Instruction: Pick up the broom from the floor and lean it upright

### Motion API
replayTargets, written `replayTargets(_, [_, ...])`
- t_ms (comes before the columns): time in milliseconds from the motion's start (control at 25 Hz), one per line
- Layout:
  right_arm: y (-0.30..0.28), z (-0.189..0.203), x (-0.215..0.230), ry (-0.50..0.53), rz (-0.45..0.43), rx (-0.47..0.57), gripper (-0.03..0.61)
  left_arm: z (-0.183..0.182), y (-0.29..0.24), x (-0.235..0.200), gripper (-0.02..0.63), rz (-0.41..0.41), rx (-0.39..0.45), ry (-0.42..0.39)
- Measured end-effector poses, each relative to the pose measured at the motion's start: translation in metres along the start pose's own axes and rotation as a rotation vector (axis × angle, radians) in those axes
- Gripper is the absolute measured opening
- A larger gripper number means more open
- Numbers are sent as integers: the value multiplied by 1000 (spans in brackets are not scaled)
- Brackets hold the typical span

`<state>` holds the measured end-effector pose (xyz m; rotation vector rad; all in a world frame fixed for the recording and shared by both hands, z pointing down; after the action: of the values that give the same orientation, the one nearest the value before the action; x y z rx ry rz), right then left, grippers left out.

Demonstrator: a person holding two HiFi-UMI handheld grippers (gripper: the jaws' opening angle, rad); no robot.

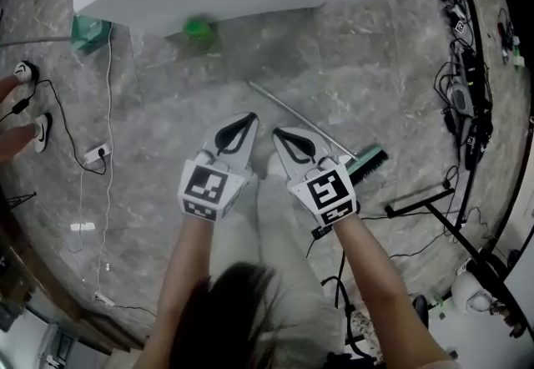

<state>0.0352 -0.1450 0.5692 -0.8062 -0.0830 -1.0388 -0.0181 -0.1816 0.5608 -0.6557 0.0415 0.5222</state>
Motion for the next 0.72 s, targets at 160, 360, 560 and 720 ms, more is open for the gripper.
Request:
replayTargets(160, [-37,45,27,-29,41,-94,2,44,-26,-21,-6,-17,-36,61])
replayTargets(360, [-82,106,71,-39,73,-215,2,95,-60,-40,-6,-42,-82,78])
replayTargets(560, [-125,161,109,-38,60,-314,3,144,-99,-47,-6,-53,-137,46])
replayTargets(720, [-148,198,135,-15,66,-382,6,174,-135,-44,-6,-56,-176,41])
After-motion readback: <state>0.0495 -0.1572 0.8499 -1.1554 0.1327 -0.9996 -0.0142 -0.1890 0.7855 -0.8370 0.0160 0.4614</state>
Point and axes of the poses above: the fingertips, and each gripper's own axes: y backward along the fingers, x to its right, z out of its underside, the point moved 2 cm from there along y, backward along the fingers, and after that the axes turned 15 degrees about -z, right-handed, at the moved point
